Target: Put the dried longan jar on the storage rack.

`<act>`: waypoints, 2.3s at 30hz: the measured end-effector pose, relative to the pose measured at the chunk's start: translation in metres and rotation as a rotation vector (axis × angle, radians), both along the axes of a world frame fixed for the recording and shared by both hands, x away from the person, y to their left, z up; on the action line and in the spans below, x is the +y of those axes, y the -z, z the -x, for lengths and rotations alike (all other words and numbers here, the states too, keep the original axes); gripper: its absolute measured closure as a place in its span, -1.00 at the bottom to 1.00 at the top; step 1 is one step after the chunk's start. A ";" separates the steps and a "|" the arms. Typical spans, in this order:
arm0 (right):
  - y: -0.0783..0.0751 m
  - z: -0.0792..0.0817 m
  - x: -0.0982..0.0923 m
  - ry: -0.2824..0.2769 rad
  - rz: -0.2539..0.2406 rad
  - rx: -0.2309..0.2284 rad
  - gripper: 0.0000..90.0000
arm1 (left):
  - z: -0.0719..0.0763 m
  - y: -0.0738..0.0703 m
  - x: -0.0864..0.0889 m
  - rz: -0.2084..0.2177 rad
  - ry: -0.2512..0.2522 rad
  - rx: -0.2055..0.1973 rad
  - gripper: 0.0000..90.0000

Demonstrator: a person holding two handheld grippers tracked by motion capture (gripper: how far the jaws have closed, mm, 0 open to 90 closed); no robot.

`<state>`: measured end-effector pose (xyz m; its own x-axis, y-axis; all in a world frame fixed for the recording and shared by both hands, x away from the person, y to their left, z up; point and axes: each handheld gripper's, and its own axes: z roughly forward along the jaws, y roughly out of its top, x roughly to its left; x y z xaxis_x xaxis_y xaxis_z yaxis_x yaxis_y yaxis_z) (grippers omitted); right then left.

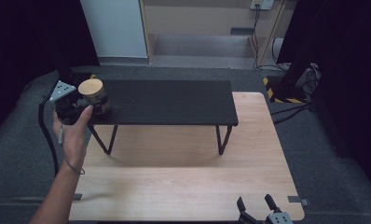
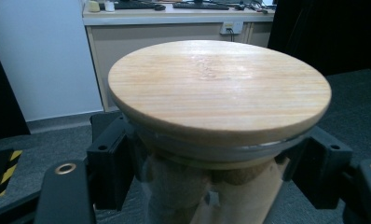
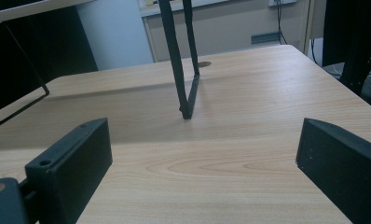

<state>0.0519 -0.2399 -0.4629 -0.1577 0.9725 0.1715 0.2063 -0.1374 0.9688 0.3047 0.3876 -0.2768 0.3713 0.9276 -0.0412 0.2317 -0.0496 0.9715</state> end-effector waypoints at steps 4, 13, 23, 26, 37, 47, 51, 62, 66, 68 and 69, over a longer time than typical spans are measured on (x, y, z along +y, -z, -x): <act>0.000 0.000 0.000 0.003 0.003 0.002 -0.92 | -0.006 0.001 0.000 -0.002 -0.006 0.008 -0.46; -0.001 0.000 0.001 0.009 0.005 0.002 -0.92 | -0.020 0.006 0.000 0.012 0.000 0.022 -0.46; -0.001 0.002 0.000 0.016 0.005 0.005 -0.92 | -0.024 0.013 -0.005 0.007 -0.011 0.027 -0.46; -0.001 0.001 0.000 0.014 0.004 0.007 -0.92 | -0.023 0.014 -0.010 -0.025 -0.024 0.016 -0.46; -0.001 -0.001 0.001 0.000 0.004 0.013 -0.92 | -0.019 0.022 -0.018 -0.043 -0.071 -0.014 -0.91; -0.002 -0.001 0.001 -0.007 0.005 0.008 -0.92 | -0.007 0.024 -0.015 -0.027 -0.057 -0.056 -0.98; -0.003 -0.001 0.002 -0.010 0.004 0.006 -0.92 | 0.007 0.026 -0.019 -0.045 -0.088 -0.087 -0.99; -0.006 -0.005 0.005 -0.033 0.012 0.000 -0.92 | 0.058 0.047 -0.008 0.001 -0.084 -0.150 -0.99; -0.006 -0.008 0.006 -0.044 0.015 0.000 -0.92 | 0.079 0.061 -0.007 0.024 -0.080 -0.172 -0.99; -0.007 -0.009 0.007 -0.048 0.014 0.000 -0.92 | 0.091 0.067 -0.008 0.021 -0.079 -0.178 -0.99; -0.006 -0.010 0.008 -0.049 0.015 -0.001 -0.92 | 0.097 0.071 -0.008 0.023 -0.078 -0.184 -0.99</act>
<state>0.0616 -0.2323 -0.4564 -0.2052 0.9660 0.1573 0.2117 -0.1131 0.9708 0.2079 0.3793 -0.3479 0.3018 0.9534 -0.0010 0.0524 -0.0155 0.9985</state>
